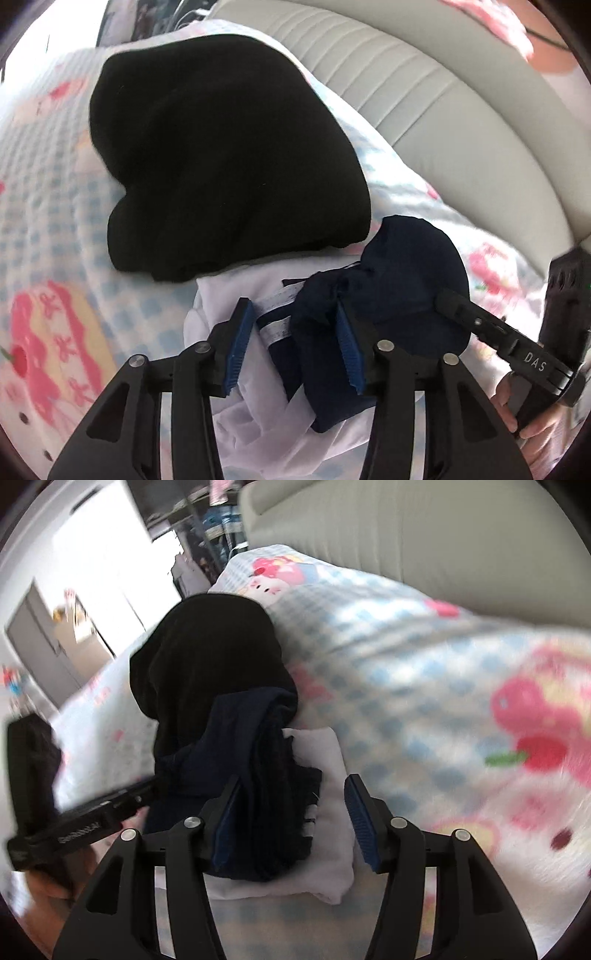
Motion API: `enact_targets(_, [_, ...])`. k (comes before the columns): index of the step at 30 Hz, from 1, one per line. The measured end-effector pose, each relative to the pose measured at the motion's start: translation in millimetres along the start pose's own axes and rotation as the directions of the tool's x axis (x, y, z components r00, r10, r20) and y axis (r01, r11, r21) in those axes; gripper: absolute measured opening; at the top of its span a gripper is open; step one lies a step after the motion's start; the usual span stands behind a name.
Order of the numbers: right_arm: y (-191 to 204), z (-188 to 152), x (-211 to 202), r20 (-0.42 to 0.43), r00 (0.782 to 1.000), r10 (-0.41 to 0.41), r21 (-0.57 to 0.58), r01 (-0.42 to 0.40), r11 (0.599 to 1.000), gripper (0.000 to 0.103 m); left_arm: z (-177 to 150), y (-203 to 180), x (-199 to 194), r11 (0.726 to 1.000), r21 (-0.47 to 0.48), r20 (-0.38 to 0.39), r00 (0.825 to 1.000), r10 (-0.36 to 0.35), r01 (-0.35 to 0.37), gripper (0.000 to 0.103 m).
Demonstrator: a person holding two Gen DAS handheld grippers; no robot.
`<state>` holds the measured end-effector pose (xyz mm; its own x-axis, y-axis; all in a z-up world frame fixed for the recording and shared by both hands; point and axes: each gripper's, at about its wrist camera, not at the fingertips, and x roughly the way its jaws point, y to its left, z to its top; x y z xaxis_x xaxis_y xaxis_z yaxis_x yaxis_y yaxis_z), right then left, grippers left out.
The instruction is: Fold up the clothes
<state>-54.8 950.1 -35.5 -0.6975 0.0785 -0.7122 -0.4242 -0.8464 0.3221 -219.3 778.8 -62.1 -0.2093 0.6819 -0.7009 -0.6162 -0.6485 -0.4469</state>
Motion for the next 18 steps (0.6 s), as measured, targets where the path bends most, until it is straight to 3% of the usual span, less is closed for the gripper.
enact_targets(5, [-1, 2, -13, 0.032, 0.999, -0.018, 0.005, 0.018, 1.000, 0.056, 1, -6, -8, 0.999, 0.039, 0.010, 1.000, 0.013, -0.013, 0.048])
enact_targets(11, [39, 14, -33, 0.079, 0.993, -0.086, -0.056, 0.090, 0.994, 0.057, 18, 6, -50, 1.000, -0.012, 0.067, 0.998, 0.015, -0.014, 0.048])
enact_targets(13, [63, 16, -40, 0.083, 0.994, -0.075, -0.102, 0.083, 0.991, 0.064, 23, 13, -75, 0.999, -0.023, 0.100, 0.994, 0.047, -0.045, 0.050])
enact_targets(15, [90, 14, -47, 0.096, 0.994, -0.045, -0.138, 0.058, 0.989, 0.077, 26, 25, -105, 0.996, -0.032, 0.141, 0.986, 0.086, -0.083, 0.062])
enact_targets(18, [131, 11, -53, 0.111, 0.994, 0.007, -0.171, 0.013, 0.985, 0.091, 20, 53, -157, 0.985, -0.045, 0.187, 0.967, 0.174, -0.168, 0.067])
